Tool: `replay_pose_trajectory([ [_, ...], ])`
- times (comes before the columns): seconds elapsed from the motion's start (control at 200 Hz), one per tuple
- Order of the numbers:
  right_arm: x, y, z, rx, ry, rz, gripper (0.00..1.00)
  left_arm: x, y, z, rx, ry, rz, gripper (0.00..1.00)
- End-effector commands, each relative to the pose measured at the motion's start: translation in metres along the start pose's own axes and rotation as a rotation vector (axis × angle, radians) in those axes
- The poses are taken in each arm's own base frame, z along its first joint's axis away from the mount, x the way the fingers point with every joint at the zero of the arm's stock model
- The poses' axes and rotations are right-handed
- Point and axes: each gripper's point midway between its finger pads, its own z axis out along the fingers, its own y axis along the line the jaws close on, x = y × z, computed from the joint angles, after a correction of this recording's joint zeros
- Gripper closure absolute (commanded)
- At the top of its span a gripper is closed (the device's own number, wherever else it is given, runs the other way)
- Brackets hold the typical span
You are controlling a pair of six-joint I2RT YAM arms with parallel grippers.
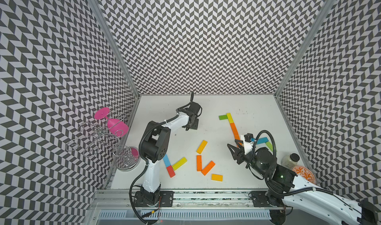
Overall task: Assemble a giraffe with building blocks
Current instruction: Pick up the building block from the center of the board, then place the building block at the center of the board.
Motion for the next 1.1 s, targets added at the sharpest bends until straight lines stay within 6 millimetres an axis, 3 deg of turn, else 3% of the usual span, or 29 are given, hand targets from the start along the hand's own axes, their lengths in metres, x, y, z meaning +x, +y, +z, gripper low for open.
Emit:
replay_pose_trajectory([
  [0.0,-0.03,-0.006,-0.012,0.033,-0.117,0.034,0.47,-0.019,0.015,0.011,-0.028,0.029,0.009,0.58],
  [0.15,-0.034,-0.005,-0.016,0.021,-0.149,0.007,0.47,-0.032,0.024,0.037,-0.021,0.049,-0.022,0.57],
  [0.481,-0.006,0.003,0.004,-0.01,-0.048,-0.01,0.48,-0.032,0.029,0.067,-0.006,0.096,-0.035,0.54],
  [0.581,-0.002,0.004,0.007,-0.013,-0.038,-0.01,0.48,-0.03,0.027,0.068,0.007,0.101,-0.035,0.5],
  [0.681,-0.001,0.003,0.008,-0.011,-0.044,-0.005,0.48,-0.031,0.027,0.066,0.011,0.1,-0.039,0.38],
  [0.796,0.002,0.002,0.01,-0.003,-0.038,0.001,0.48,-0.036,0.025,0.058,0.023,0.083,-0.043,0.23],
  [0.936,0.004,0.002,0.013,0.007,-0.015,0.017,0.47,-0.053,0.025,0.034,0.038,0.029,-0.053,0.09],
  [1.032,0.004,0.001,0.016,0.019,0.003,0.04,0.47,-0.072,0.02,0.0,0.072,-0.04,-0.056,0.0],
  [1.097,0.003,0.002,0.018,0.021,0.015,0.055,0.47,-0.088,0.015,-0.037,0.096,-0.117,-0.047,0.0],
])
